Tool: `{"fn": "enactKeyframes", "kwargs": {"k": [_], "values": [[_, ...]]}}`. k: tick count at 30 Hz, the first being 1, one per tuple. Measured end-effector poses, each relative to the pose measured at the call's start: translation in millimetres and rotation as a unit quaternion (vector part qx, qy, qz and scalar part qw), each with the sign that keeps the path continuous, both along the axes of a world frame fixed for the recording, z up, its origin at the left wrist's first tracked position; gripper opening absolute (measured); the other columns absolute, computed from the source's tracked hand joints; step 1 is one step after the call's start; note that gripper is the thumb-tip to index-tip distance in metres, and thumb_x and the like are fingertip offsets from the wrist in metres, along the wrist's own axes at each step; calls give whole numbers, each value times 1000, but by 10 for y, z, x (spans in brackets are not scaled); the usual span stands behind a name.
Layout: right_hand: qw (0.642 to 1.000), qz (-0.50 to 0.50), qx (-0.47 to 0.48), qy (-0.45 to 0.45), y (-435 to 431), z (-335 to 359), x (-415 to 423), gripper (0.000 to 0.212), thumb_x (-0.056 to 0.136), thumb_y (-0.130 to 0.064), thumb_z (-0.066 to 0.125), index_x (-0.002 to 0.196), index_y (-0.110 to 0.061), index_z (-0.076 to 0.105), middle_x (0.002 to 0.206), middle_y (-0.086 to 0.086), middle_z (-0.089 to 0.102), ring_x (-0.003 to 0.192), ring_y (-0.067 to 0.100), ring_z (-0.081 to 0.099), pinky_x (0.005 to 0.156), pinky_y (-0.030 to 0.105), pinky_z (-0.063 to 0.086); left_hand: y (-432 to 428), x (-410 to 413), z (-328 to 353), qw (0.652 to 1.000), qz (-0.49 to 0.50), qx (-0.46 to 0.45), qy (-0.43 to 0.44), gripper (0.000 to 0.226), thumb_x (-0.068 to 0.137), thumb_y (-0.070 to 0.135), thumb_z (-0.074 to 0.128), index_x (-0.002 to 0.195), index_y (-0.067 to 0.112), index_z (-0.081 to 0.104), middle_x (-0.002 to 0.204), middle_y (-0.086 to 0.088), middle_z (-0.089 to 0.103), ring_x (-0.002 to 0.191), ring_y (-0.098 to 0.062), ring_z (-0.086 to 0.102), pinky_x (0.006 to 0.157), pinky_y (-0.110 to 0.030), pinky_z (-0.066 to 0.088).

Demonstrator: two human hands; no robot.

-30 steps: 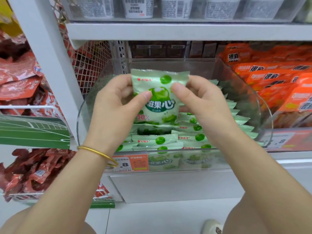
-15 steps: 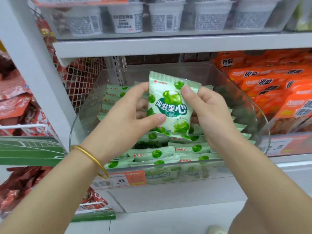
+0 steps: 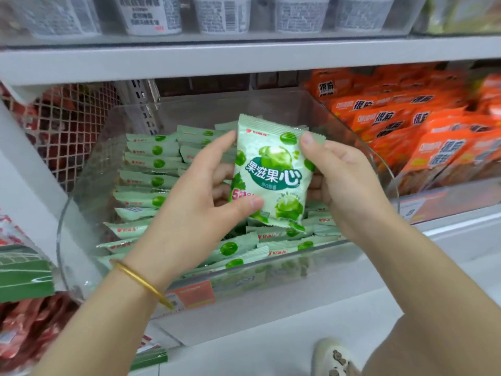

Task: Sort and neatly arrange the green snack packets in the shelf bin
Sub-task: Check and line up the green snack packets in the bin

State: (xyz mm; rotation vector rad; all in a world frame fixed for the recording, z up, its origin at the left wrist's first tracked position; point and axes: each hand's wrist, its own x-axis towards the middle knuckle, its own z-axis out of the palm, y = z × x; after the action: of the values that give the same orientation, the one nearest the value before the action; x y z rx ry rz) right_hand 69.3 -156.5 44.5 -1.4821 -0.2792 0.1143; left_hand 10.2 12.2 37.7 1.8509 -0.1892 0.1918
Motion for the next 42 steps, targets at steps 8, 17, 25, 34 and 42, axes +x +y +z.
{"fn": "enactKeyframes", "kwargs": {"k": [8, 17, 25, 34, 42], "values": [[998, 22, 48, 36, -2, 29, 20, 23, 95, -28, 49, 92, -12, 66, 83, 8, 73, 71, 29, 70, 61, 41, 58, -69, -91, 25, 945, 187, 204, -174, 52, 75, 24, 70, 118, 35, 42, 106, 17, 44, 98, -5, 52, 85, -21, 46], [984, 139, 109, 16, -95, 23, -122, 43, 88, -44, 49, 106, -8, 65, 94, 15, 69, 75, 24, 68, 62, 35, 55, -288, -228, -56, 931, 175, 299, -114, 77, 75, 62, 51, 139, 21, 39, 132, 11, 33, 126, -2, 29, 104, -3, 14], [995, 18, 17, -96, 54, 3, -172, 16, 93, -24, 54, 88, -25, 69, 82, -17, 64, 75, 0, 57, 64, 25, 50, -235, -267, 78, 994, 104, -12, -33, 32, 89, 6, 58, 113, 27, 57, 107, 6, 67, 96, -5, 63, 84, -24, 53], [990, 34, 85, -104, 142, 41, -141, 36, 89, -10, 57, 119, -27, 52, 79, -4, 72, 71, 5, 66, 53, 17, 48, -20, -306, 63, 989, -25, -141, -33, 85, 83, -3, 57, 144, 43, 19, 125, 5, 62, 104, -20, 66, 78, -36, 57], [992, 49, 65, -98, 173, -29, -157, 42, 88, -9, 59, 123, -30, 52, 77, 6, 65, 67, 11, 62, 54, 20, 47, 11, -437, 48, 989, -25, -142, -6, 93, 83, -12, 57, 141, 49, 17, 125, 17, 60, 99, -20, 67, 78, -32, 57]]}}
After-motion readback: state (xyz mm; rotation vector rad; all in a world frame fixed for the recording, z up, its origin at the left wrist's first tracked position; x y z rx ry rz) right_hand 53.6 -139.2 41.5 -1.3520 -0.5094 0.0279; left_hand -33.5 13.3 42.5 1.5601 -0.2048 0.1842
